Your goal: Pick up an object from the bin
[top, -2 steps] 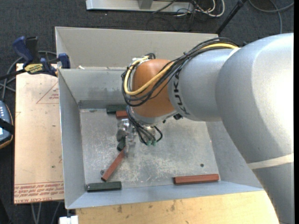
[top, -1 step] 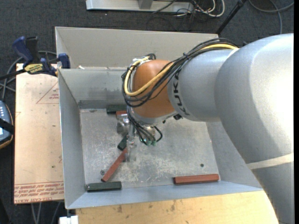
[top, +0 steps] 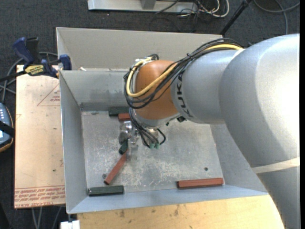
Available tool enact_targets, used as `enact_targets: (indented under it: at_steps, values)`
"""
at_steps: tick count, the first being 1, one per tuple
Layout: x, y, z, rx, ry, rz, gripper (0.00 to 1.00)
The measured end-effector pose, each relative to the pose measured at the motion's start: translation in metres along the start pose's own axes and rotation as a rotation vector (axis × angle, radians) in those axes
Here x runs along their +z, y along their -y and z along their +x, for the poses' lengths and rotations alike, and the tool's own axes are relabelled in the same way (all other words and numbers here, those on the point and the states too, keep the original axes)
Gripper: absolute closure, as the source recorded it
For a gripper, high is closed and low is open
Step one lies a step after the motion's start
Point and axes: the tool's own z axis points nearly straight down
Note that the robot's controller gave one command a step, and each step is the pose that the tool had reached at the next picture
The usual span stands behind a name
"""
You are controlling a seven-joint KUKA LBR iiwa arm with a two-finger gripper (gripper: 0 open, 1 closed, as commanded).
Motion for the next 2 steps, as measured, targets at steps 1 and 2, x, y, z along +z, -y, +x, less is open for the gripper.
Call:
enact_targets:
  at_steps: [1,2]
  values:
    - [-0.032,0.021,-0.061,-0.362,0.008,0.003,1.0]
    - [-0.112,0.025,-0.052,-0.707,0.007,0.003,1.0]
